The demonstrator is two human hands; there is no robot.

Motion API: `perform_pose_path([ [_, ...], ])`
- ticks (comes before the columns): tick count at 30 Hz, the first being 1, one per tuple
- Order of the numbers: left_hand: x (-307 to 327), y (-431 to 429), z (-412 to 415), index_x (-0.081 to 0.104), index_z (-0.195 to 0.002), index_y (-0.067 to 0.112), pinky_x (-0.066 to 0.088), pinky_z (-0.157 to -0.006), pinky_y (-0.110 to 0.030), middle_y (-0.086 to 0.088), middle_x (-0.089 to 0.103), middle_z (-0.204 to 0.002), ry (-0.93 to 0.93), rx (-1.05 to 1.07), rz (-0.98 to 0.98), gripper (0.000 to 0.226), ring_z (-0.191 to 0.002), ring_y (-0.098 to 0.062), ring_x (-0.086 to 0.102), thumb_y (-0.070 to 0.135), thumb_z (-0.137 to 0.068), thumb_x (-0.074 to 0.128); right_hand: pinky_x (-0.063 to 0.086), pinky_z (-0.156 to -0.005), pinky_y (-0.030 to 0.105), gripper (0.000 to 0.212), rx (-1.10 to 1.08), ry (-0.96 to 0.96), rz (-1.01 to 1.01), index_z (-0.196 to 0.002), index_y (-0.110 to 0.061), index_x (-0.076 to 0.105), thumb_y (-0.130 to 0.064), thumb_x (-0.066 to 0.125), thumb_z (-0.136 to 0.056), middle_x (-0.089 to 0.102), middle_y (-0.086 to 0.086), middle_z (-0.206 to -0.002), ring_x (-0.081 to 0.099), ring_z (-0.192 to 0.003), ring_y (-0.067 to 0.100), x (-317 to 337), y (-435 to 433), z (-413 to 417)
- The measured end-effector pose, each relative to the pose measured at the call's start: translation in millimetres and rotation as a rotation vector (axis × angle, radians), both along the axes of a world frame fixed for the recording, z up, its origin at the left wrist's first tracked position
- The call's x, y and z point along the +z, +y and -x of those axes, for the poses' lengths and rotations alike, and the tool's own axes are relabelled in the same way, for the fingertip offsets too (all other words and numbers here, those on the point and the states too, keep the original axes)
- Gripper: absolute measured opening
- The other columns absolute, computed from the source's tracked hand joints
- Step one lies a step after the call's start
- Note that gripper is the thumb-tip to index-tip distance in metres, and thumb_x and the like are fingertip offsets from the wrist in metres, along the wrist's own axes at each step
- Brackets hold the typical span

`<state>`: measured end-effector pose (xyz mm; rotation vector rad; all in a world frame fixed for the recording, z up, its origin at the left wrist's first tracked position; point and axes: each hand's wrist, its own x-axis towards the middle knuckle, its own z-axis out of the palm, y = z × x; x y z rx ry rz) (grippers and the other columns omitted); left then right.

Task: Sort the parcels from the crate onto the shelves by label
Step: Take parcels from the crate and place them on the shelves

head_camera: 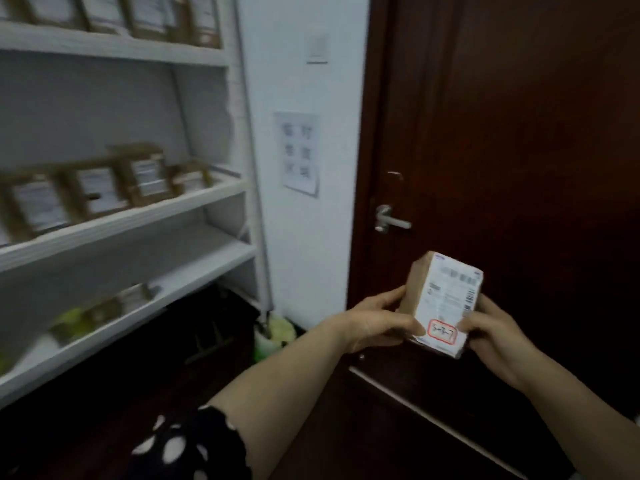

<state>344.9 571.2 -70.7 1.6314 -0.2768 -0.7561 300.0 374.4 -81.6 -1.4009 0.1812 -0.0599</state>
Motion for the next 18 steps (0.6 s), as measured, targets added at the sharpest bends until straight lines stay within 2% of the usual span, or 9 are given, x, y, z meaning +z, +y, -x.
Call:
perform_pose_path([
  [2, -13.8, 44.3, 6.6, 0.034, -0.145, 0.038, 0.047, -0.102, -0.035, 0.002, 0.060, -0.129, 0.044, 0.073, -0.045, 0.093, -0.116, -0.015, 0.058, 0.015, -0.066, 0.077, 0.050, -0.074, 0.040, 0.061, 0.104, 0.019, 0.032, -0.127, -0.016, 0.049, 0.020, 0.045, -0.078, 0.065, 0.011, -0.112, 0.061, -0.104, 0.030, -8.4, 34.0, -16.5],
  [5, -28.0, 110.6, 21.4, 0.036, -0.145, 0.037, 0.047, -0.100, -0.030, 0.005, 0.062, -0.124, 0.110, 0.187, -0.101, 0.087, -0.115, -0.013, 0.058, 0.010, -0.073, 0.076, 0.044, -0.088, 0.039, 0.072, 0.239, 0.065, 0.029, -0.138, -0.023, 0.042, 0.019, 0.048, -0.079, 0.065, 0.003, -0.107, 0.058, -0.101, 0.021, -19.2, 92.3, -32.1],
  [6, -31.1, 131.1, 28.5, 0.036, -0.145, 0.036, 0.047, -0.097, -0.029, 0.004, 0.061, -0.126, 0.123, 0.216, -0.110, 0.084, -0.115, -0.013, 0.058, 0.008, -0.075, 0.074, 0.044, -0.089, 0.039, 0.070, 0.290, 0.085, 0.022, -0.135, -0.024, 0.045, 0.018, 0.049, -0.079, 0.065, 0.002, -0.106, 0.058, -0.099, 0.020, -22.3, 112.7, -34.8],
  [10, -39.4, 207.0, 56.0, 0.036, -0.145, 0.032, 0.044, -0.103, -0.031, 0.004, 0.058, -0.127, 0.144, 0.329, -0.110, 0.080, -0.116, -0.013, 0.055, 0.003, -0.079, 0.071, 0.049, -0.084, 0.044, 0.050, 0.519, 0.139, 0.039, -0.121, -0.013, 0.062, 0.005, 0.060, -0.074, 0.070, 0.013, -0.099, 0.061, -0.100, 0.032, -28.9, 188.1, -42.5],
  [13, -43.6, 262.5, 74.2, 0.036, -0.145, 0.029, 0.041, -0.107, -0.035, 0.000, 0.053, -0.131, 0.132, 0.424, -0.103, 0.078, -0.122, -0.016, 0.051, 0.002, -0.080, 0.069, 0.051, -0.075, 0.039, 0.036, 0.626, 0.147, 0.087, -0.110, -0.013, 0.067, 0.003, 0.060, -0.078, 0.072, 0.012, -0.090, 0.064, -0.093, 0.029, -26.7, 244.9, -46.5],
  [15, -50.5, 299.5, 82.2, 0.036, -0.146, 0.027, 0.040, -0.108, -0.037, -0.002, 0.055, -0.130, 0.139, 0.481, -0.076, 0.079, -0.122, -0.018, 0.051, 0.001, -0.078, 0.068, 0.051, -0.076, 0.039, 0.037, 0.699, 0.160, 0.106, -0.107, -0.013, 0.069, -0.002, 0.068, -0.072, 0.072, 0.015, -0.095, 0.064, -0.096, 0.031, -27.3, 283.8, -47.8],
  [17, -57.0, 335.5, 87.9, 0.037, -0.146, 0.026, 0.040, -0.109, -0.039, -0.004, 0.059, -0.128, 0.149, 0.525, -0.043, 0.083, -0.122, -0.019, 0.053, 0.002, -0.073, 0.069, 0.052, -0.077, 0.038, 0.048, 0.754, 0.164, 0.122, -0.106, -0.013, 0.070, -0.009, 0.076, -0.059, 0.072, 0.015, -0.097, 0.064, -0.100, 0.031, -29.5, 322.5, -50.9],
  [18, -59.5, 353.1, 90.7, 0.039, -0.145, 0.026, 0.040, -0.109, -0.039, -0.004, 0.061, -0.127, 0.153, 0.542, -0.031, 0.083, -0.122, -0.020, 0.054, 0.004, -0.070, 0.069, 0.052, -0.078, 0.038, 0.045, 0.767, 0.169, 0.127, -0.107, -0.012, 0.069, -0.007, 0.075, -0.062, 0.073, 0.014, -0.094, 0.064, -0.099, 0.030, -31.7, 341.9, -53.4],
])
